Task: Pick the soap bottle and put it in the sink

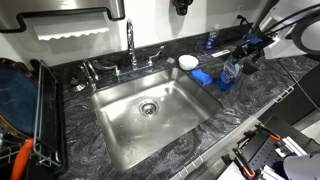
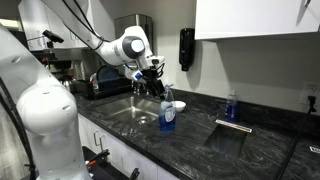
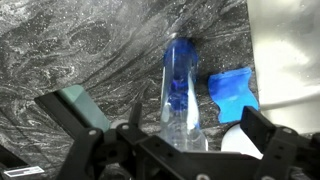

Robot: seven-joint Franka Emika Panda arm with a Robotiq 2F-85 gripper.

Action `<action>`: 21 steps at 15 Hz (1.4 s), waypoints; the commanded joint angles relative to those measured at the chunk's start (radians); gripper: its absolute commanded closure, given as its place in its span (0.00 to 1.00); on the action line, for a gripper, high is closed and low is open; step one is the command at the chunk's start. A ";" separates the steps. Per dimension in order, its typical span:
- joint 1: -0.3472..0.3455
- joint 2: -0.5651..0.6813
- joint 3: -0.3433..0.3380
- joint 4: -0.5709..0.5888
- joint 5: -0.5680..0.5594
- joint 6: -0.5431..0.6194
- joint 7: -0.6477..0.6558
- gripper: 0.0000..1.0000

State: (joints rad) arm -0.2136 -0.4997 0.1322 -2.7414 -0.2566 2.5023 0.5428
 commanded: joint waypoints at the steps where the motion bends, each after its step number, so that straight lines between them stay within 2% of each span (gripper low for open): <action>1: -0.055 0.024 0.056 -0.010 -0.085 0.094 0.061 0.00; 5: -0.123 0.047 0.108 -0.011 -0.217 0.170 0.168 0.00; 9: -0.182 0.062 0.136 0.000 -0.333 0.153 0.297 0.00; 10: -0.186 0.070 0.131 -0.004 -0.358 0.167 0.319 0.25; 12: -0.176 0.085 0.107 -0.005 -0.386 0.189 0.346 0.33; 16: -0.182 0.120 0.095 -0.006 -0.410 0.245 0.365 0.64; 17: -0.184 0.125 0.093 -0.007 -0.418 0.261 0.367 0.69; 21: -0.152 0.117 0.064 -0.016 -0.379 0.304 0.327 0.71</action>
State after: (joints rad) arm -0.3786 -0.4093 0.2195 -2.7488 -0.6454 2.7425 0.8975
